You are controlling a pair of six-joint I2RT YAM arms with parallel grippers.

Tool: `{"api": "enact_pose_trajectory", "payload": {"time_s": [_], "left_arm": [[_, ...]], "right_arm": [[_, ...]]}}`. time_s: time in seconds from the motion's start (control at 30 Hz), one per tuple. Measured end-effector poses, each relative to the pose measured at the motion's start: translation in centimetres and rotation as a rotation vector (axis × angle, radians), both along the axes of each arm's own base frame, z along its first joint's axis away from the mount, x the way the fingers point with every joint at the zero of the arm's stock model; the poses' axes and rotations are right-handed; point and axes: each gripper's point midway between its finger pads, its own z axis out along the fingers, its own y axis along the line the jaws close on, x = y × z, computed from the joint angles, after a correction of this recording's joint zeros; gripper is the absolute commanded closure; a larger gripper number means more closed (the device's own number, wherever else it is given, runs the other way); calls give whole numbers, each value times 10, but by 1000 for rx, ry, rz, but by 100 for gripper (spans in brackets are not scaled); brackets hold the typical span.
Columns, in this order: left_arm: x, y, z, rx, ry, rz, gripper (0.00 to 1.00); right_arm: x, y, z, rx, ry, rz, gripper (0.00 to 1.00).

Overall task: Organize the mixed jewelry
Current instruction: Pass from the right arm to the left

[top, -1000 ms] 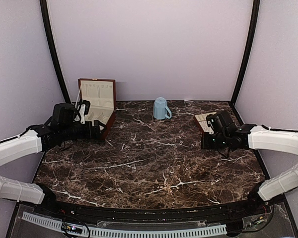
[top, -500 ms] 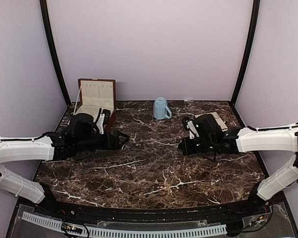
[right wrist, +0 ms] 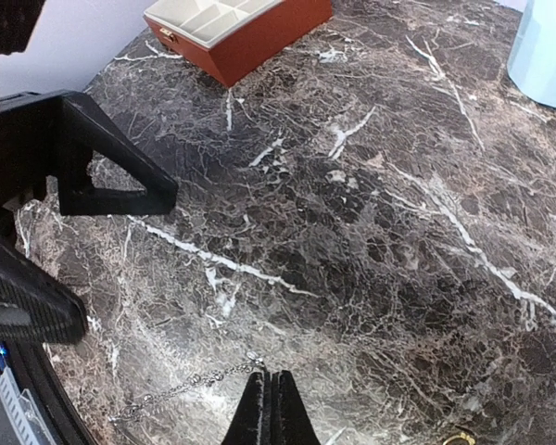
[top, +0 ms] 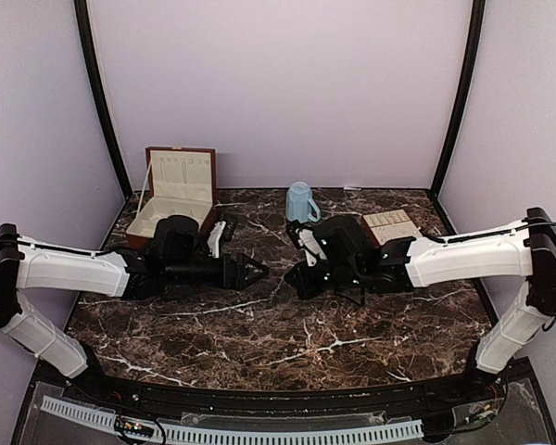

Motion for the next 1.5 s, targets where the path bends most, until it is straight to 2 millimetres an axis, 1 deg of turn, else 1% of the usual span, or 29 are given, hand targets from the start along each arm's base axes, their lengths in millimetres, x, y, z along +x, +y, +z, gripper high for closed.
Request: {"api": "enact_pose_trajectory", "payload": {"time_s": [0.2, 0.33, 0.5, 0.6, 0.67, 0.83, 1.0, 1.3, 1.5], "left_arm": [[-11, -10, 1, -31, 22, -69, 20], [-17, -14, -5, -27, 43, -100, 20], [-17, -20, -17, -5, 75, -116, 22], [-15, -25, -18, -3, 80, -122, 25], [-15, -28, -17, -5, 79, -129, 28], [-15, -32, -20, -3, 85, -135, 43], [-16, -33, -26, 7, 98, -136, 52], [-15, -34, -31, 15, 107, -135, 63], [-12, -37, -29, 12, 105, -135, 69]], "right_arm": [[-1, 7, 6, 6, -20, 12, 100], [-2, 8, 7, 4, -28, 13, 100], [-2, 9, 8, 1, -35, 12, 100], [-2, 9, 9, 2, -39, 11, 100], [-2, 10, 10, 2, -43, 11, 100], [-2, 10, 11, 1, -48, 14, 100], [-2, 11, 12, -3, -56, 19, 100], [-3, 12, 13, -1, -59, 23, 100], [-1, 16, 20, 12, -68, 23, 100]]}}
